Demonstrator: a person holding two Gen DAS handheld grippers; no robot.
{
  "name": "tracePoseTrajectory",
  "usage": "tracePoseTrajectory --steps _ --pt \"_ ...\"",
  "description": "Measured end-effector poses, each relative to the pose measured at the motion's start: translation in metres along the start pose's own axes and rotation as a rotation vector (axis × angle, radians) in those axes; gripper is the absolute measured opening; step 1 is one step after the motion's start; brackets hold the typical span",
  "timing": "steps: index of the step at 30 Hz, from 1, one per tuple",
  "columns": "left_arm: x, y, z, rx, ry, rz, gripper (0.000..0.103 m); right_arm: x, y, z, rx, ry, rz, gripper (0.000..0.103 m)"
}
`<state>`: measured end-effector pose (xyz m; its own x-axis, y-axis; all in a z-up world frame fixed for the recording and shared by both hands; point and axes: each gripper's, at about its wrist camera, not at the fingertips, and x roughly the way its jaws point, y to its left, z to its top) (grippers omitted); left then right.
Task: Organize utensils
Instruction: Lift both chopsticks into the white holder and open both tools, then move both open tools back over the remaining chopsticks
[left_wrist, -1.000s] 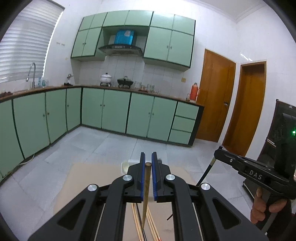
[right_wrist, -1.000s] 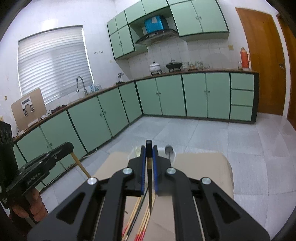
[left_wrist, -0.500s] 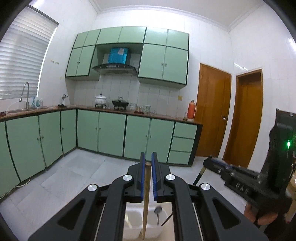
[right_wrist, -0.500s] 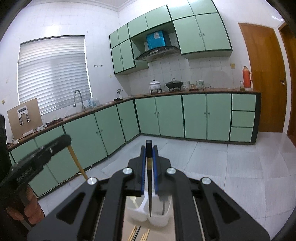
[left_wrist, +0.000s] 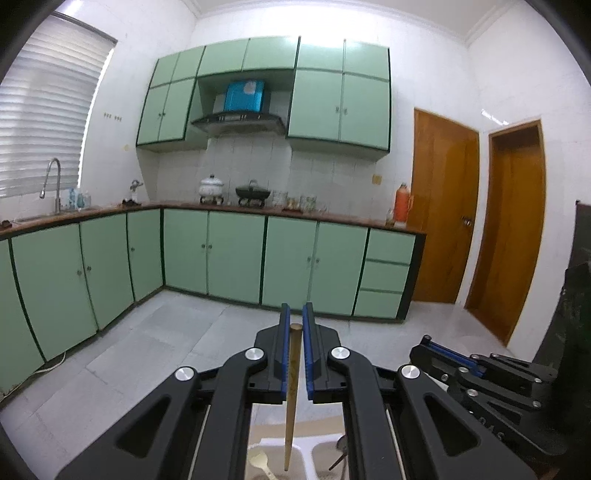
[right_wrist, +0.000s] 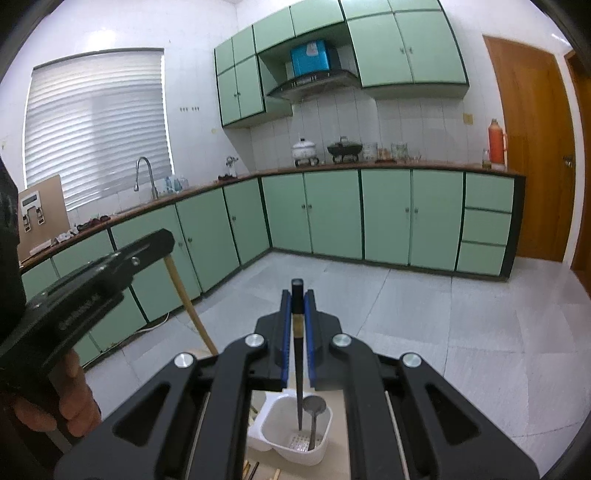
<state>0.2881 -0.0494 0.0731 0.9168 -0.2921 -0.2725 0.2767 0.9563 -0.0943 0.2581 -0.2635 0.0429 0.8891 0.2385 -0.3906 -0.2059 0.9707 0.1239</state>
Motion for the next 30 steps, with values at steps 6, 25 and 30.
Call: tracePoseTrajectory --steps 6,25,30 --pt "0.023 0.011 -0.030 -0.009 0.078 0.019 0.007 0.024 -0.003 -0.031 0.021 0.069 -0.005 0.006" --pt "-0.041 0.023 -0.071 -0.032 0.036 0.075 0.064 -0.049 0.004 -0.074 0.018 -0.090 -0.156 0.081" --pt "-0.078 0.021 -0.095 -0.032 0.064 0.076 0.081 -0.082 0.001 -0.100 0.048 -0.101 -0.190 0.092"
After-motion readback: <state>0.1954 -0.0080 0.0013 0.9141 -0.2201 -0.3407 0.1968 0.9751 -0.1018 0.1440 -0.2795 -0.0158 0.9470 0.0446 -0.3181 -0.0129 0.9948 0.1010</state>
